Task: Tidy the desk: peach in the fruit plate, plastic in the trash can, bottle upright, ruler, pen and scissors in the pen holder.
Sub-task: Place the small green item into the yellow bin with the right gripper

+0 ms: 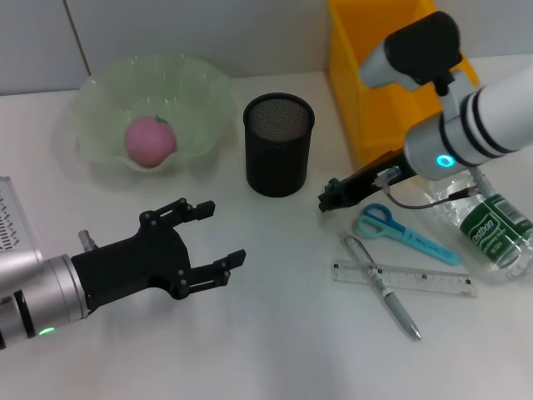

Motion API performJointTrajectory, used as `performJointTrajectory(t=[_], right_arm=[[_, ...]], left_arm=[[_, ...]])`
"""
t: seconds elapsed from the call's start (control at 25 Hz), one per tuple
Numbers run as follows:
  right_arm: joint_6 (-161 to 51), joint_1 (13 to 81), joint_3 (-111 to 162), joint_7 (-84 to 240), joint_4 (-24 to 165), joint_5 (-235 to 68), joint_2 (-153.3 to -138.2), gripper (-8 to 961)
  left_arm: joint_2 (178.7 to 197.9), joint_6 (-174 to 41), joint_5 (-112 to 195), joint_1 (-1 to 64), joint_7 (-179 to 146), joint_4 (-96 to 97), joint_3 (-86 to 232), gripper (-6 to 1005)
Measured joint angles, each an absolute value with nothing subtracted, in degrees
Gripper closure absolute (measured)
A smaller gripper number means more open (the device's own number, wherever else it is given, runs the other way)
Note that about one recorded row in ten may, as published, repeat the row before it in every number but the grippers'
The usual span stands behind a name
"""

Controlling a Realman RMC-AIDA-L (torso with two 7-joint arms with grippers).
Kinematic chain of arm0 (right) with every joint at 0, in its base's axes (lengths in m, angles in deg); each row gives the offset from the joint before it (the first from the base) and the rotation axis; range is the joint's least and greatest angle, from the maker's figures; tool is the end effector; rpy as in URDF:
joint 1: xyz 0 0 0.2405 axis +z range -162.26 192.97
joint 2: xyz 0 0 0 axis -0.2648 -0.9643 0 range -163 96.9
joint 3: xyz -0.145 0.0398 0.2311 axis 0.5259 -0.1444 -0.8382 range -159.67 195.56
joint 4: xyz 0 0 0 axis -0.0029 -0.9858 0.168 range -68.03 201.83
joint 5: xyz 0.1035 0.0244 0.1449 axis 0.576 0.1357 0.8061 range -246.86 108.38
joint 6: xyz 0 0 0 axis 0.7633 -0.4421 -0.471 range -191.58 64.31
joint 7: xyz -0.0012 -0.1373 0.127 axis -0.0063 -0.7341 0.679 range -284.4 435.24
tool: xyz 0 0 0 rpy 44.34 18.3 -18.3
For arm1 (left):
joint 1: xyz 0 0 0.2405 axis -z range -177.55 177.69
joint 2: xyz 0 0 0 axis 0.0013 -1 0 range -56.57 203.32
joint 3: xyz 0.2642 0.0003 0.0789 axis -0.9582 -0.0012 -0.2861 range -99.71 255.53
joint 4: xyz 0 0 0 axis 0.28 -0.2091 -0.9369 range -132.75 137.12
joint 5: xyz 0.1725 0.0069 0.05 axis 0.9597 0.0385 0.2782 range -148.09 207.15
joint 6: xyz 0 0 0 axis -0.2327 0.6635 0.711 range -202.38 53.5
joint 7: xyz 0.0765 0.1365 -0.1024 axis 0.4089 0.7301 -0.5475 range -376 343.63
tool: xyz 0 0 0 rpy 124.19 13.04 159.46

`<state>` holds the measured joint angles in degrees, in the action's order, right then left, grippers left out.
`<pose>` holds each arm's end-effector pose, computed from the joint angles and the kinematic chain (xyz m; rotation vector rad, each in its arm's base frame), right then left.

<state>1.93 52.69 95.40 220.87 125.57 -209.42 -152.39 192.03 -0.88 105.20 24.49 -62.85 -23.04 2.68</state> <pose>0.2284 0.3901 -0.0789 -2.4751 1.0579 -0.1556 -0.2416 0.3062 -0.0999 -2.6424 -0.2120 -0.7327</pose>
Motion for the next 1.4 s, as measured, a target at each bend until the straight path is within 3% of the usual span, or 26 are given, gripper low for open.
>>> performJointTrajectory(t=[0.28,0.64,1.0,1.4], right_arm=[[6.87,44.57,93.04,223.13,140.95,-209.77,-152.32,583],[10.12,40.54,83.81,222.82,151.63,-209.8,-152.43,658],[-0.32,42.69,77.81,217.32,146.22,-209.91,-151.99,662],[-9.82,50.65,77.97,213.5,130.15,-213.71,-151.89,643]], left_arm=[[192.03,-0.88,105.2,24.51,-62.85,-23.04,2.68,183],[192.1,-0.88,105.2,24.5,-62.85,-23.04,2.68,183],[192.11,-0.88,105.17,24.81,-62.85,-23.04,2.08,183],[192.11,-0.88,105.06,25.03,-62.86,-23.04,2.06,184]])
